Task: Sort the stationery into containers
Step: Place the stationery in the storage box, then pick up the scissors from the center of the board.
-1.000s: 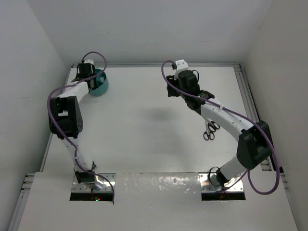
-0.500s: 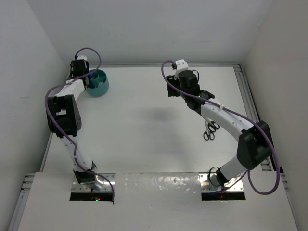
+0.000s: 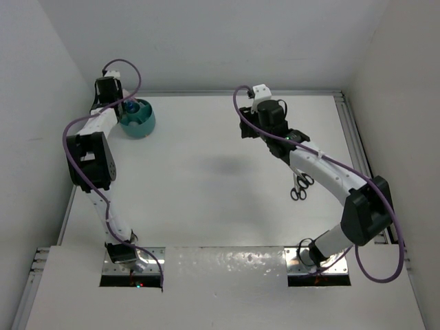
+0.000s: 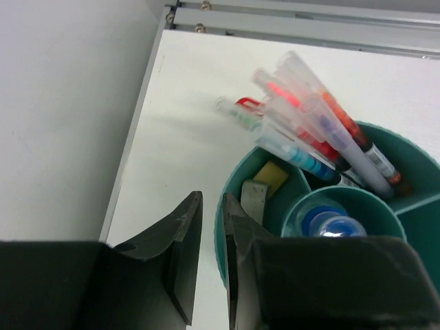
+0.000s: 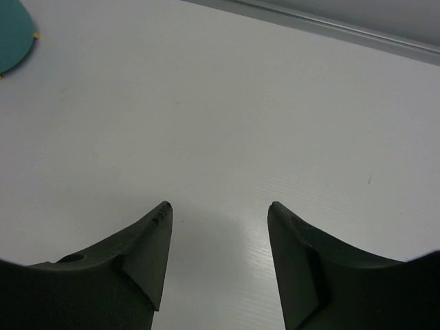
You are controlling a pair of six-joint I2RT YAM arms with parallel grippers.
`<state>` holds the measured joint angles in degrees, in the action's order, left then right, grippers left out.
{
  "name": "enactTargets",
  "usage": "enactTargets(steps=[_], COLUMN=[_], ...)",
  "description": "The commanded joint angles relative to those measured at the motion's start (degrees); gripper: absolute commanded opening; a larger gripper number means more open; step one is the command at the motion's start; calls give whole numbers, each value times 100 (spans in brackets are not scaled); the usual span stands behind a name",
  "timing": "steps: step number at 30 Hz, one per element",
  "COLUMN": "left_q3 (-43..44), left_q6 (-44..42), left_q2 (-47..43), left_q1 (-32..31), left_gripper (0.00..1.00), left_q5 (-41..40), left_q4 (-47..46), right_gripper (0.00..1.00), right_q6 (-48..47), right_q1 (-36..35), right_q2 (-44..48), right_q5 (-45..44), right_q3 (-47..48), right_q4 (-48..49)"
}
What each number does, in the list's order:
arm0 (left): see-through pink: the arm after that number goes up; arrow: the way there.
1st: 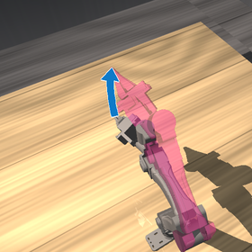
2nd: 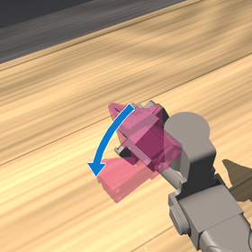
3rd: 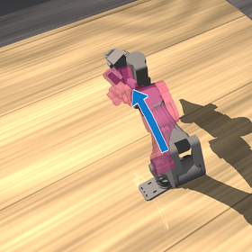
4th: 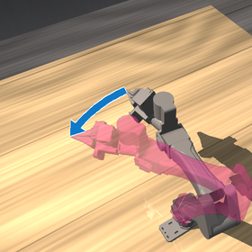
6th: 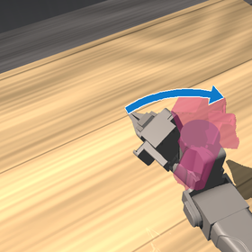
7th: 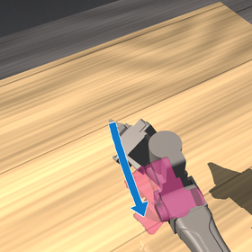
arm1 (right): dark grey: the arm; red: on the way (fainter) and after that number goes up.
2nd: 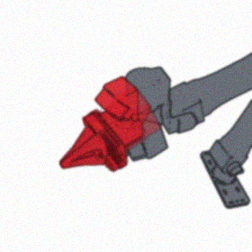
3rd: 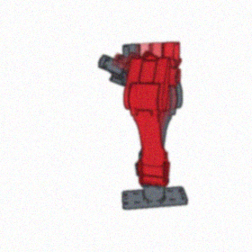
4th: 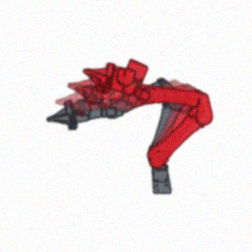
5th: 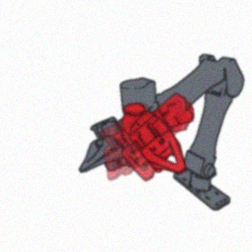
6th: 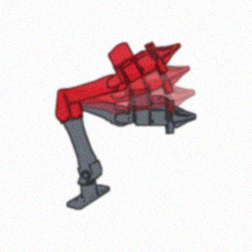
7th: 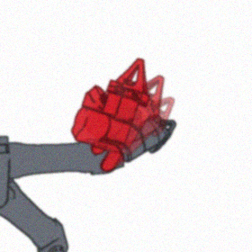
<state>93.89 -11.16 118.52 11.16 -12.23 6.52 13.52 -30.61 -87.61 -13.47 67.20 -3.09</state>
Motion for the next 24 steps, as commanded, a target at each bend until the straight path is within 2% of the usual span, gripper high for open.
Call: enactTargets(steps=[1, 10, 14, 17, 21, 24], left_q3=[297, -98, 76, 209, 209, 244], left_q6=[-106, 26, 44, 17, 17, 87], left_q2=[-180, -601, -655, -699, -856, -1006], left_q1=[53, 27, 18, 9, 9, -17], left_gripper=[17, 17, 19, 20, 21, 23], left_q5=[203, 370, 388, 327, 335, 353], left_q4=[-213, -169, -99, -72, -90, 15], right_gripper=[58, 57, 57, 51, 52, 55], right_q6=[176, 1521, 2075, 2777, 3559, 3404], right_q1=[125, 977, 1434, 2014, 2847, 3261], right_q2=[183, 473, 684, 1000, 1430, 1589], right_q5=[38, 134, 178, 450, 363, 258], right_q3=[-14, -585, -892, -1277, -1867, -2009], right_q4=[-199, -1016, -1492, -1616, -1816, -2054])
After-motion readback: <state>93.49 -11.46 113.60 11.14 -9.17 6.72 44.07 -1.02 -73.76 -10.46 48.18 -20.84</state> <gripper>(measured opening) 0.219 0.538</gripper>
